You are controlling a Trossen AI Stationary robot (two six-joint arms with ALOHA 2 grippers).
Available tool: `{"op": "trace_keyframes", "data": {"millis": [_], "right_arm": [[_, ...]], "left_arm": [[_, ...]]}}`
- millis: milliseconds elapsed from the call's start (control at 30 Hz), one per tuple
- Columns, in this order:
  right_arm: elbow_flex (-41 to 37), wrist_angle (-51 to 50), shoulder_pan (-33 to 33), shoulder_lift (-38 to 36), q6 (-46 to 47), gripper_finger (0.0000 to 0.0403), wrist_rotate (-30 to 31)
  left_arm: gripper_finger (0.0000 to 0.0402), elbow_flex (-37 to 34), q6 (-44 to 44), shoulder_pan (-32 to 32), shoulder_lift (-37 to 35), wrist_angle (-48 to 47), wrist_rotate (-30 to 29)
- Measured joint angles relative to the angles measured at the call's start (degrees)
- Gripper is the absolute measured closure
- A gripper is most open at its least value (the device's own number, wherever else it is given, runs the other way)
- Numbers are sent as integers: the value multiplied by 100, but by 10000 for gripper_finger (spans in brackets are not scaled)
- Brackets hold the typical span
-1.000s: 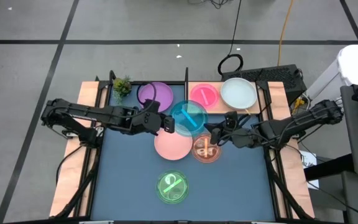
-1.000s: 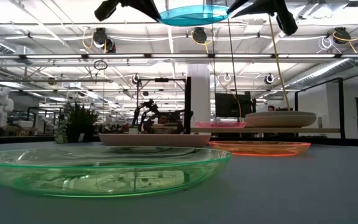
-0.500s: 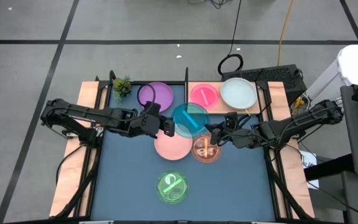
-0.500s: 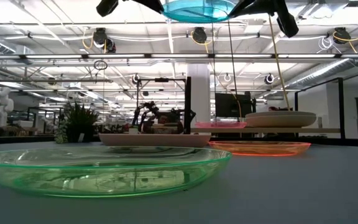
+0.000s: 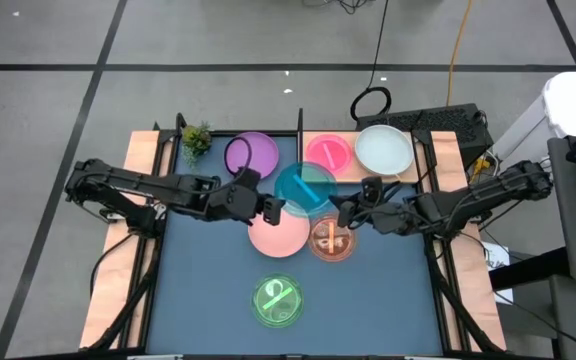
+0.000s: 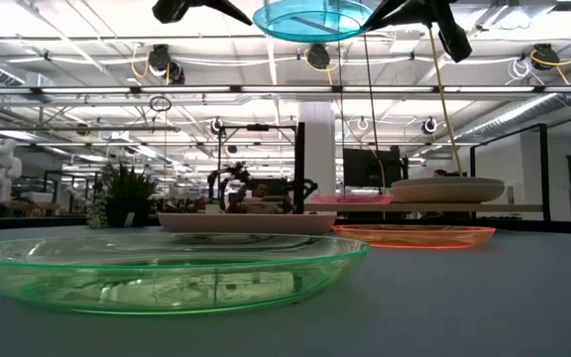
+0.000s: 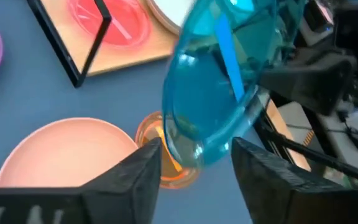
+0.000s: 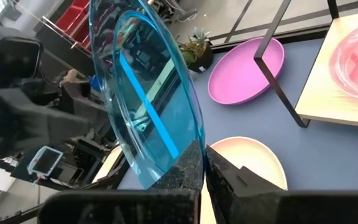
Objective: Place and stack plates onto a shelf
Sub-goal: Stack the transparent blue plate on the transparent pink plate on the shelf
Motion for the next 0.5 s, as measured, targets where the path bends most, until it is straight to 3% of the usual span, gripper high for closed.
{"op": "trace_keyframes", "data": {"millis": [333,500], "right_arm": [[0,-150,-62,-187,199,403,-5],[2,-366,-190,-298,497,403,-42]], "left_arm": [[82,7,281,149,-548,-202,22],[69,3,695,339,-810,-537,32]]}}
